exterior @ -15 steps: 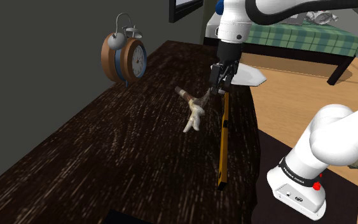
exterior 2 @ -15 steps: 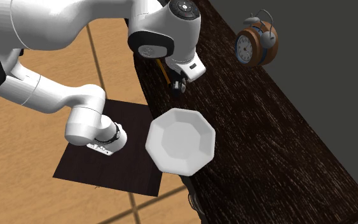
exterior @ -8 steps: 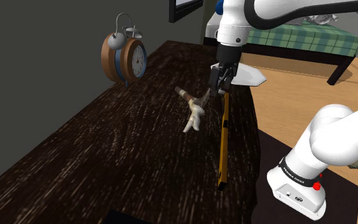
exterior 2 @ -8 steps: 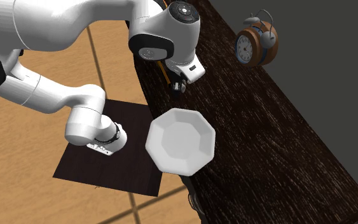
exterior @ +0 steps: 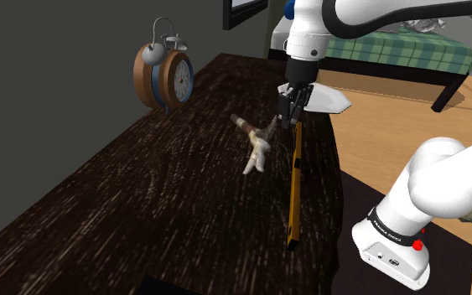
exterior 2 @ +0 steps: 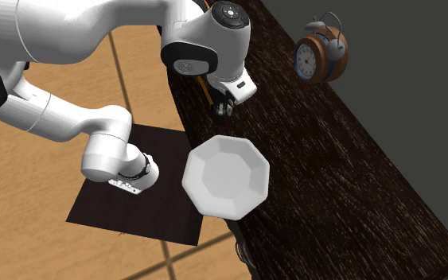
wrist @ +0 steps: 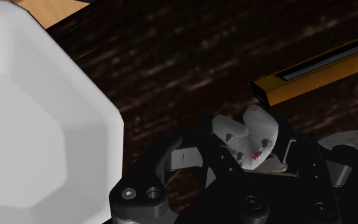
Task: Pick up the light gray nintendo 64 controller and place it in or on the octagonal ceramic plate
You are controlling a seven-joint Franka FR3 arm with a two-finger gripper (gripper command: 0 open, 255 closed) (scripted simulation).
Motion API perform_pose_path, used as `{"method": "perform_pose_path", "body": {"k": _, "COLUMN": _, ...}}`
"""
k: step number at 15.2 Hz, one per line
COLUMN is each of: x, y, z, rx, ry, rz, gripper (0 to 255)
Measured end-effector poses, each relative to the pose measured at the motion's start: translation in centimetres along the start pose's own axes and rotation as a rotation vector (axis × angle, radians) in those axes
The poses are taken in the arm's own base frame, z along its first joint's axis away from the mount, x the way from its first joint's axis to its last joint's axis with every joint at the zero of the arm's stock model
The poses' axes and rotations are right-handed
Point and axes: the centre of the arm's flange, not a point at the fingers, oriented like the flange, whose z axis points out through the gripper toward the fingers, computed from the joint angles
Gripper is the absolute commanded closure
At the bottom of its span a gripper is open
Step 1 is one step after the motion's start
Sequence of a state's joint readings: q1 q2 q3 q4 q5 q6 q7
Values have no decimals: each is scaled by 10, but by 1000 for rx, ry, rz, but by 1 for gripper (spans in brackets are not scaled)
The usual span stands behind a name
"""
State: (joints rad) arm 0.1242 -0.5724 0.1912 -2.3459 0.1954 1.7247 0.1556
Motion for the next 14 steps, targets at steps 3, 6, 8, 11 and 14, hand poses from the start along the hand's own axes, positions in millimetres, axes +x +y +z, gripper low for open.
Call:
{"method": "perform_pose_path", "body": {"k": 3, "x": 0, "y": 0, "z": 0, "rx": 0, "ry": 0, "rz": 0, "gripper": 255}}
{"method": "perform_pose_path", "body": {"k": 6, "x": -1, "y": 0, "z": -11, "rx": 0, "ry": -1, "rz": 0, "gripper": 255}}
{"method": "perform_pose_path", "body": {"k": 8, "x": -1, "y": -2, "z": -21, "rx": 0, "ry": 0, "rz": 0, "gripper": 255}}
{"method": "perform_pose_path", "body": {"k": 11, "x": -3, "y": -3, "z": -36, "rx": 0, "ry": 0, "rz": 0, "gripper": 255}}
{"method": "perform_pose_path", "body": {"k": 14, "x": -4, "y": -4, "z": -51, "rx": 0, "ry": -1, "rz": 0, "gripper": 255}}
